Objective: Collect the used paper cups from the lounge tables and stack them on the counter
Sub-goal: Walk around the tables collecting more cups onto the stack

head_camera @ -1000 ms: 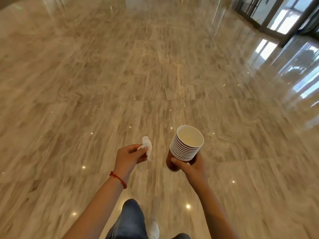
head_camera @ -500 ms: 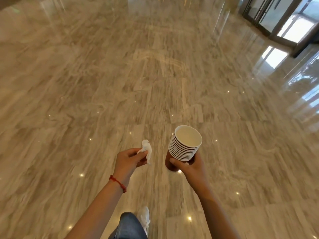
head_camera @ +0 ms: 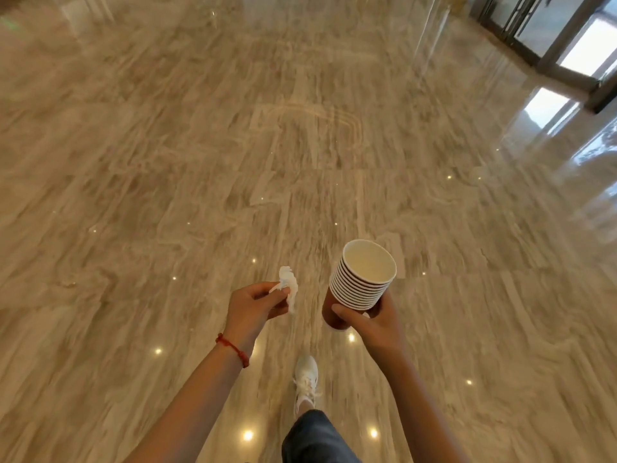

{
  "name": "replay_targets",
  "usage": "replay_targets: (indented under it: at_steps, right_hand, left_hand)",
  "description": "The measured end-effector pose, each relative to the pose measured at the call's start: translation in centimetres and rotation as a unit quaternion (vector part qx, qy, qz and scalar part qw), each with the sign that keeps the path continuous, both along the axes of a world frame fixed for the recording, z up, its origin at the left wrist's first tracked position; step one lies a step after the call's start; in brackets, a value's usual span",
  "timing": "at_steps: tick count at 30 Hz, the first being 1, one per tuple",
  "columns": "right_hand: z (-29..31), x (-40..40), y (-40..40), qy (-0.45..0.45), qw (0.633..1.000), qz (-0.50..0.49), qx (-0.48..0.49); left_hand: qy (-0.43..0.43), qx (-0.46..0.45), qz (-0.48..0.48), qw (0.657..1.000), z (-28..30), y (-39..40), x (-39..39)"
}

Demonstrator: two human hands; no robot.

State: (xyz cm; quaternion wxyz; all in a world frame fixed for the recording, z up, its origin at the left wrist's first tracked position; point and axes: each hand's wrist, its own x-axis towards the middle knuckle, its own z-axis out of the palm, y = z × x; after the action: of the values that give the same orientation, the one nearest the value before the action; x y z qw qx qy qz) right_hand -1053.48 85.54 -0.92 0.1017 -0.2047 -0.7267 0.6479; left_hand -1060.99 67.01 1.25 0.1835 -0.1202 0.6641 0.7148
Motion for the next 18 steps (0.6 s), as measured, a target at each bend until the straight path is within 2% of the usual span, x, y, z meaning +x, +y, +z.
replay_targets:
  at_steps: [9,18]
  right_hand:
    - [2.1,-19.8,9.3,0.009,0.999,0.032,0.006]
    - [0.7,-38.5,15.0,-0.005,1.0,0.025,-0.007]
  left_hand:
    - [0.005,-0.005,0.018,1.0,1.7,8.8,-18.8]
    - [0.013,-0.013,0.011,1.0,0.2,15.3,-38.1]
